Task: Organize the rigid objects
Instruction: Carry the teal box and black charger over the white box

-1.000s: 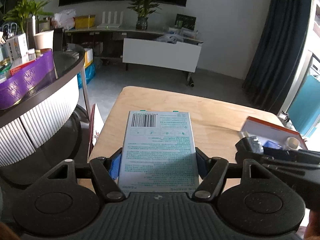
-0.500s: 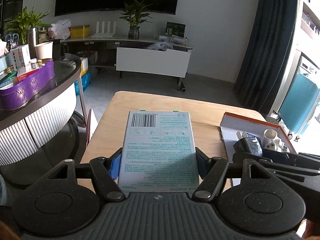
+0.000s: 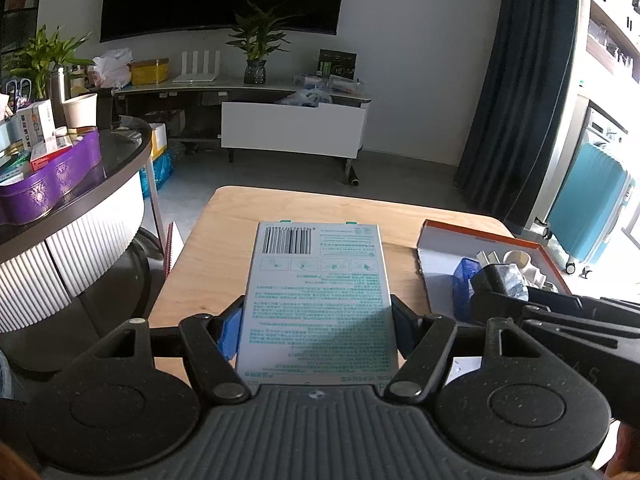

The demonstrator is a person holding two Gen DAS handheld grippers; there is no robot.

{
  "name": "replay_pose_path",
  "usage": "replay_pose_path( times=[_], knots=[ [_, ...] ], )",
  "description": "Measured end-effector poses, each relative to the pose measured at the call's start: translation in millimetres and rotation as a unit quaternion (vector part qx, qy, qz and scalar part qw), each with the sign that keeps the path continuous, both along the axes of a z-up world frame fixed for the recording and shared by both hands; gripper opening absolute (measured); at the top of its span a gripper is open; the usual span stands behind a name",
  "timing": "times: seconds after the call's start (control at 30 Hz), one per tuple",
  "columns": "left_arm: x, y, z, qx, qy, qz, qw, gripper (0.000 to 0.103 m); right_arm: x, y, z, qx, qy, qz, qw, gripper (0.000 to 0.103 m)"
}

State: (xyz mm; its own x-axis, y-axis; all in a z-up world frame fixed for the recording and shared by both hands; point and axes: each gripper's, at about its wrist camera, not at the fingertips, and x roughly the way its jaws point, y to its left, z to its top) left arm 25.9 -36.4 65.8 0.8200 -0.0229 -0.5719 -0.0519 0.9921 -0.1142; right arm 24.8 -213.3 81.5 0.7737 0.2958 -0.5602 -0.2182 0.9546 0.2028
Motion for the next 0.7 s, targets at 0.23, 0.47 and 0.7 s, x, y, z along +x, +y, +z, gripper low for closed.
replay_pose_path(
  times=[0.23,0.47,0.7],
  knots=[
    [-4,-6,2,-0.001,-0.004,-0.008,1.0,0.071,-6,-8,3,0.004,-0.006,-0.009,1.0,0.043],
    [-6,-12,3,0.0,-0.007,-0.015,0.9999,0.071,-10,-14,7,0.007,-0.012,-0.018,1.0,0.043],
    [-3,-14,4,-0.001,-0.007,-0.022,0.9997,0.071,-11,-21,8,0.009,-0.016,-0.026,1.0,0.043]
  ],
)
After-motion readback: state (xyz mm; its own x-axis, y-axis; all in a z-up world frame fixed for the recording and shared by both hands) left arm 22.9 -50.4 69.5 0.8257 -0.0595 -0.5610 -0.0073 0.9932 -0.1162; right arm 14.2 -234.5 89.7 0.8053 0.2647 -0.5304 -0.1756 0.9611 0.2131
